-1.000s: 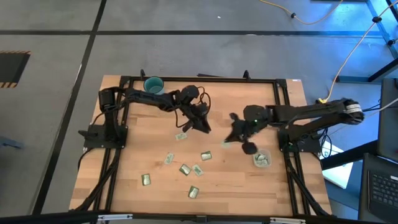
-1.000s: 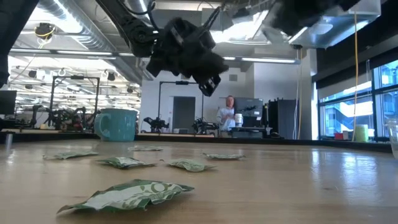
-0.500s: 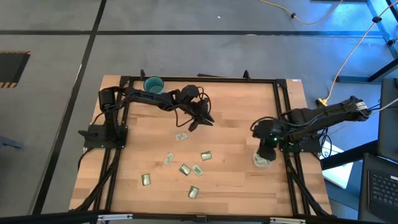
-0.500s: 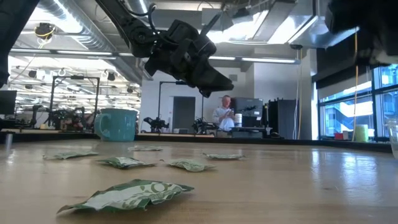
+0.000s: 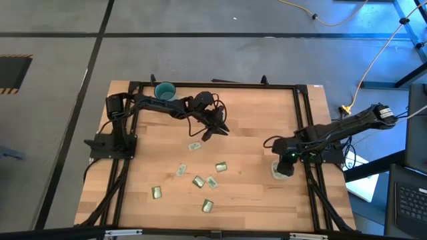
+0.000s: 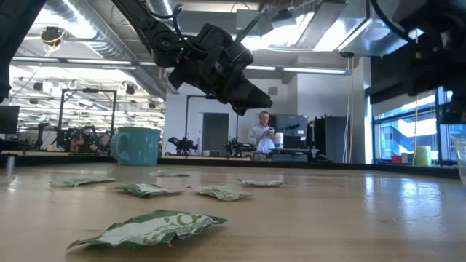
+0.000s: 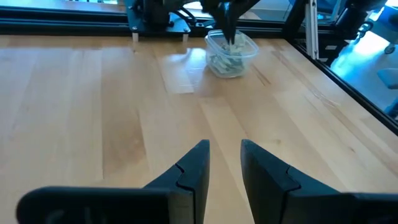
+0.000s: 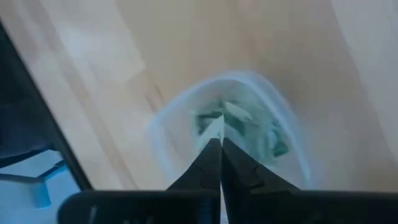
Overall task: Pick and place items into bin
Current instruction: Put the white stevia packet into the transparent bin
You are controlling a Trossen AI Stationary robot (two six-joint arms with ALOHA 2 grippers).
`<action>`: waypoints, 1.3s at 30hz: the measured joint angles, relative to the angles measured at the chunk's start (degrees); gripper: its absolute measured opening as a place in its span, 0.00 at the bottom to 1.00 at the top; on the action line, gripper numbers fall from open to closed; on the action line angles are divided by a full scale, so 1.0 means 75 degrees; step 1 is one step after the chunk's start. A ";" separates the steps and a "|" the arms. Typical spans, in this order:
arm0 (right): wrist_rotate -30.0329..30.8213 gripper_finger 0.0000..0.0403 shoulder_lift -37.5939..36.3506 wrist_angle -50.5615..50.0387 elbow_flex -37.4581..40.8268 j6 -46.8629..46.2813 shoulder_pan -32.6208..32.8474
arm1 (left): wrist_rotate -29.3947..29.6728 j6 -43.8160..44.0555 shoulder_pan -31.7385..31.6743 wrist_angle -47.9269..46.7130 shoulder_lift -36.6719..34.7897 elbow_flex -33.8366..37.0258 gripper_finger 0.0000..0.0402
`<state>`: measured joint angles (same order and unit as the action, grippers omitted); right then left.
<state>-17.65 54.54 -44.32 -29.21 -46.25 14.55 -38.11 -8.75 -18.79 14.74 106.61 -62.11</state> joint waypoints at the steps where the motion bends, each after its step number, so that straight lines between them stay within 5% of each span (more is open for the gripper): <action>1: 0.0000 0.00 0.0000 0.0006 0.0086 -0.0028 0.0000 | 0.0000 0.0000 0.0000 0.0000 0.0000 -0.0001 0.21; 8: 0.0148 0.04 0.0003 0.0015 0.0304 -0.0027 0.0000 | 0.0000 -0.0263 0.0000 0.0003 0.0000 -0.0001 0.22; 20: 0.0286 0.30 0.0003 -0.0207 -0.0509 0.0221 0.0000 | 0.0040 -0.0930 0.0000 -0.0642 -0.0068 0.0000 0.27; 26: 0.1204 0.31 -0.0140 -0.0340 -0.1031 0.0606 0.0000 | 0.2298 -0.2311 0.0218 -0.3180 -0.0655 -0.0002 0.26; 30: 0.1956 0.31 -0.0255 -0.0050 -0.1261 0.1345 -0.0088 | 0.3802 -0.2122 0.0655 -0.4984 -0.0955 0.0000 0.26; 39: 0.1722 0.31 -0.0274 0.1420 -0.1280 0.3619 -0.1320 | 0.4553 -0.0392 0.1603 -0.7036 -0.1023 0.0000 0.26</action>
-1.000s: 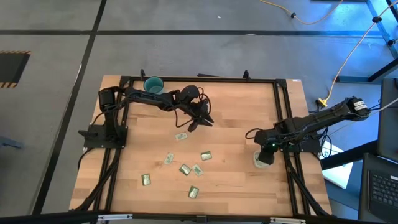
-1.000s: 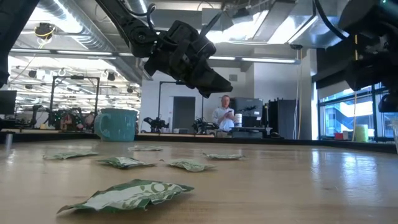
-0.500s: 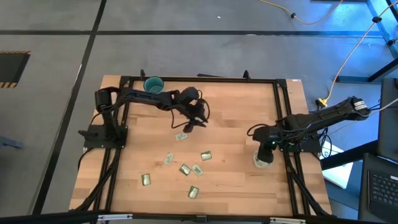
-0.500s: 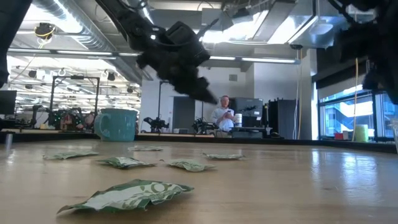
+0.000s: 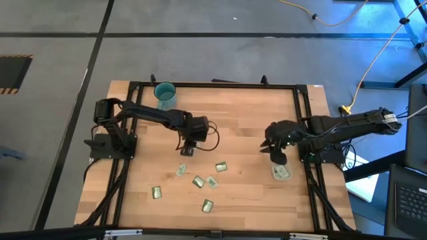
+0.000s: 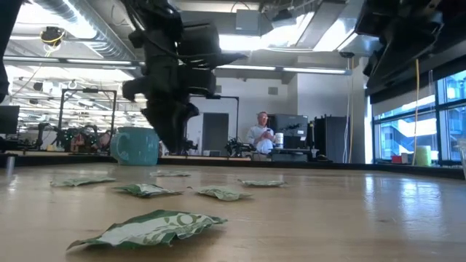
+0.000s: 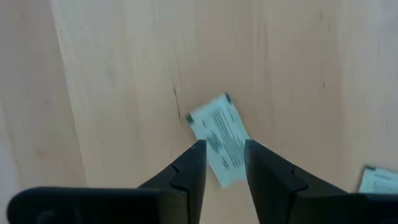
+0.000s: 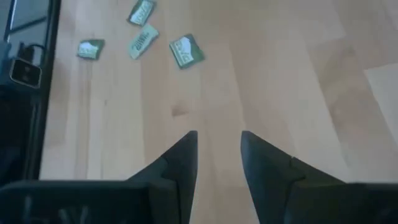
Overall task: Pick and place items into bin
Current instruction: Put the white stevia packet into the transparent bin
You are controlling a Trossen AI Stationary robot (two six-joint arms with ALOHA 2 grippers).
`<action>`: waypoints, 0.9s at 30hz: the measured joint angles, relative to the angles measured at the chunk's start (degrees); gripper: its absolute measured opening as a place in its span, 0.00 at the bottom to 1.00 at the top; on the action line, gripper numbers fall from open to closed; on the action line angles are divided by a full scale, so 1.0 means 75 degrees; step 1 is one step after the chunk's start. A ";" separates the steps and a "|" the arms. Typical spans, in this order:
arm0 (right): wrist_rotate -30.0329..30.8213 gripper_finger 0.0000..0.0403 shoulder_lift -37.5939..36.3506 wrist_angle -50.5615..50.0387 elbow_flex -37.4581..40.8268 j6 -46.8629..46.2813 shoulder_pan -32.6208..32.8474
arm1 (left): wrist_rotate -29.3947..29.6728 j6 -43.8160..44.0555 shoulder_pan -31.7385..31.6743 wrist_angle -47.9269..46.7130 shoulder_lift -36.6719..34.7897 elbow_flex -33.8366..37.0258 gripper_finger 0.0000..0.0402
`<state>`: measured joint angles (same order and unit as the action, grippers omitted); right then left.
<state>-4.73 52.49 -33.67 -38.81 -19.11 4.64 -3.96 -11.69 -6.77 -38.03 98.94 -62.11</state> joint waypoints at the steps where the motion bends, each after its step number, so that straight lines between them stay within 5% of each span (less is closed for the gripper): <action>1: -0.0100 0.31 0.0000 -0.0014 0.0000 0.0181 -0.0184 | 0.0087 0.0145 0.0071 -0.0133 0.0000 0.0000 0.25; 9: -0.0590 0.31 0.0000 0.0319 0.0000 0.1101 -0.1215 | 0.0360 0.0956 0.0263 -0.0504 0.0035 0.0000 0.24; 27: -0.0670 0.31 -0.0003 0.0323 0.0000 0.1244 -0.1297 | 0.0361 0.1417 0.0254 -0.0517 0.0801 -0.0012 0.24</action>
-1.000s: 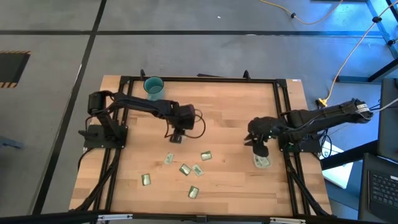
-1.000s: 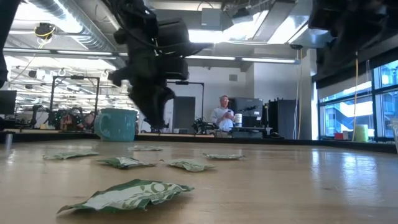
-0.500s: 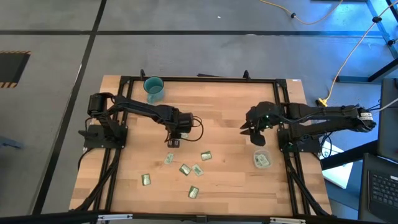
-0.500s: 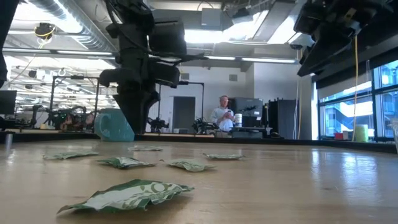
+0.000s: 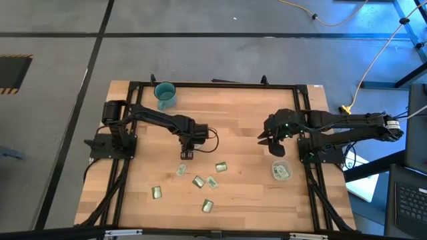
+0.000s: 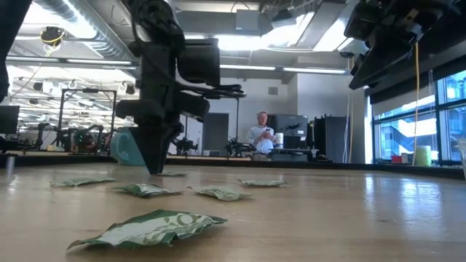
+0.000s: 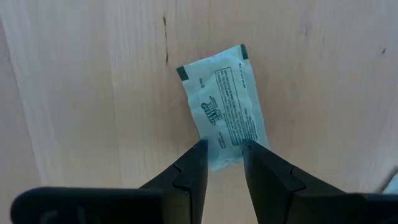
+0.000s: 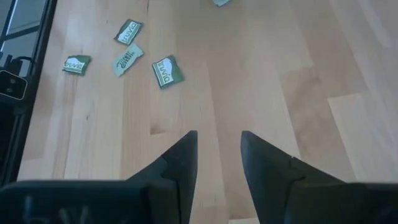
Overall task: Pick and place items into bin
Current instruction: Put the white stevia packet into the transparent bin
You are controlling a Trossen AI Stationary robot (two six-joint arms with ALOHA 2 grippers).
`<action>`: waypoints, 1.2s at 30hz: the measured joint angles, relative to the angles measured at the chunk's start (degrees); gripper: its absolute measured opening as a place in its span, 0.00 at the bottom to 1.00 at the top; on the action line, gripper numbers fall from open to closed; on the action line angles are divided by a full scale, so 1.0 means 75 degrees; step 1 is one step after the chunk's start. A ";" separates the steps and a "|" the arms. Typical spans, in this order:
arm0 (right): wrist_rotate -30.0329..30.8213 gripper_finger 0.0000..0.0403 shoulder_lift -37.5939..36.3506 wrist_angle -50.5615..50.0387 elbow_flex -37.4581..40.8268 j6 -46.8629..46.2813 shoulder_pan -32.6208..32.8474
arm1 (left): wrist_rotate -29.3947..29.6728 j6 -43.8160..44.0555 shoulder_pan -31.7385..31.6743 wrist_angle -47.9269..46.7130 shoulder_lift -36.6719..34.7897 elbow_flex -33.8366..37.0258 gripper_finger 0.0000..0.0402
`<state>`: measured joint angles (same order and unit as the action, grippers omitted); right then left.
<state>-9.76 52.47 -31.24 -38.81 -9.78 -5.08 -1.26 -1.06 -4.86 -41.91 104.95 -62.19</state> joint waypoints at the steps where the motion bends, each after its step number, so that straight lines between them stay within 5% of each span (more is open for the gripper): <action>1: 0.0000 0.31 0.0000 -0.0001 0.0000 0.0000 0.0000 | 0.0001 0.0012 0.0000 -0.0006 0.0039 -0.0002 0.24; 7: 0.0003 0.31 0.0000 -0.0003 0.0000 -0.0037 0.0000 | 0.0006 0.0054 0.0000 -0.0035 0.0192 0.0000 0.21; 15: 0.0014 0.31 0.0000 0.0023 0.0000 0.0178 0.0000 | 0.0032 0.0122 -0.0006 0.0012 0.0195 0.0006 0.03; 21: 0.0026 0.31 0.0000 0.0058 0.0001 0.0376 0.0000 | -0.0026 0.0064 0.0000 0.0014 -0.0128 0.0058 0.01; 27: 0.0024 0.31 0.0003 0.1657 0.0363 0.1157 0.0000 | -0.0147 -0.0340 0.0000 0.1169 -0.0696 -0.0077 0.01; 36: 0.0018 0.31 0.0054 0.3427 0.0740 0.4358 0.0255 | -0.3723 0.0041 -0.0382 0.4240 -0.0759 -0.0087 0.01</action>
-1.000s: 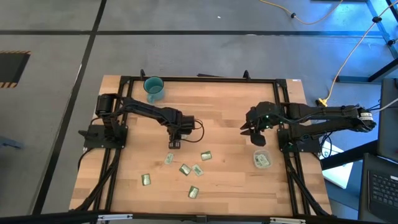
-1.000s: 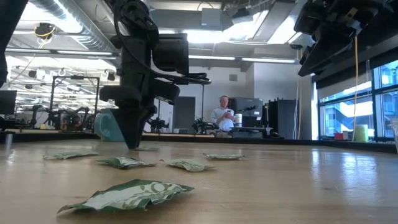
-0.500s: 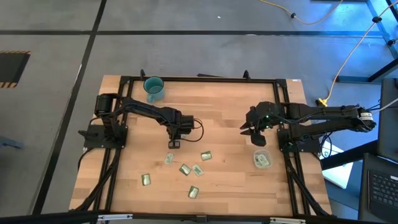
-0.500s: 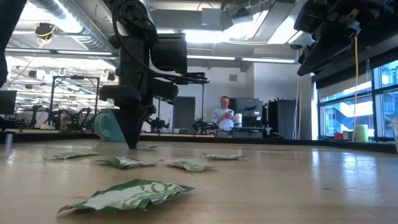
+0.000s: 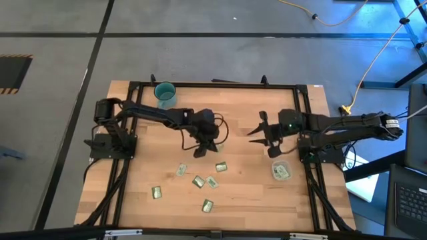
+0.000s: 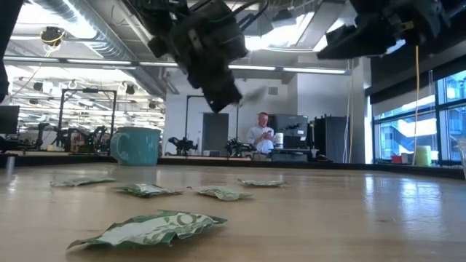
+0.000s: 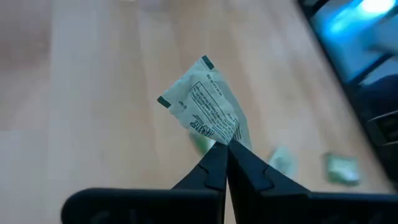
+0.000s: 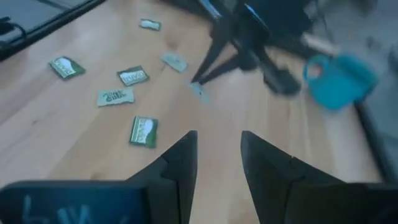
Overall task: Pick and place items into bin
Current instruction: Put the white stevia packet into the transparent bin
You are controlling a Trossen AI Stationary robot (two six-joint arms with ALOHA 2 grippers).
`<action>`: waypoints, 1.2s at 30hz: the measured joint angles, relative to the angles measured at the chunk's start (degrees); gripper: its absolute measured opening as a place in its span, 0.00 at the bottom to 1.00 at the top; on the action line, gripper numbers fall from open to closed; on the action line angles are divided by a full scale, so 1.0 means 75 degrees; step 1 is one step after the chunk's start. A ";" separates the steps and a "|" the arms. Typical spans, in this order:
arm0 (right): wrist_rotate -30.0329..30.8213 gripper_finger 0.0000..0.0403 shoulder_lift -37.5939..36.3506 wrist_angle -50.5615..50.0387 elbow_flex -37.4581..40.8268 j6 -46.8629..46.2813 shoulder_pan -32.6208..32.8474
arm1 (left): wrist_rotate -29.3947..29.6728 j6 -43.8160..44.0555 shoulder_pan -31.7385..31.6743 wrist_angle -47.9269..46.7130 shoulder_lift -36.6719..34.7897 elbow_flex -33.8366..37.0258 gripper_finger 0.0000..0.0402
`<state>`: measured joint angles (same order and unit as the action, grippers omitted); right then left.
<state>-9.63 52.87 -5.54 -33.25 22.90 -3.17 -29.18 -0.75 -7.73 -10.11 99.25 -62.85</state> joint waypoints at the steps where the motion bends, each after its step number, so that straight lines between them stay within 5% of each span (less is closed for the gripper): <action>1: -0.0006 0.31 0.0053 0.0202 0.0003 0.0161 0.0041 | -0.0214 0.0168 -0.0049 0.0109 0.0001 0.0000 0.01; 14: 0.0005 0.31 0.1887 0.2739 0.0000 0.1373 0.0360 | -0.1699 0.1471 -0.0429 0.1378 0.0001 -0.0003 0.01; 27: -0.0166 0.31 0.3385 0.2687 -0.0927 0.1321 0.0357 | -0.1715 0.1410 -0.0437 0.1376 0.0001 -0.0003 0.01; 36: -0.0341 0.13 0.3446 0.2646 -0.1029 0.1185 0.0357 | -0.1714 0.1187 -0.0443 0.1376 0.0001 -0.0009 0.01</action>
<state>-12.19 78.72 14.31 -40.97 31.79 -0.49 -42.03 8.15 -11.05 0.21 99.26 -62.92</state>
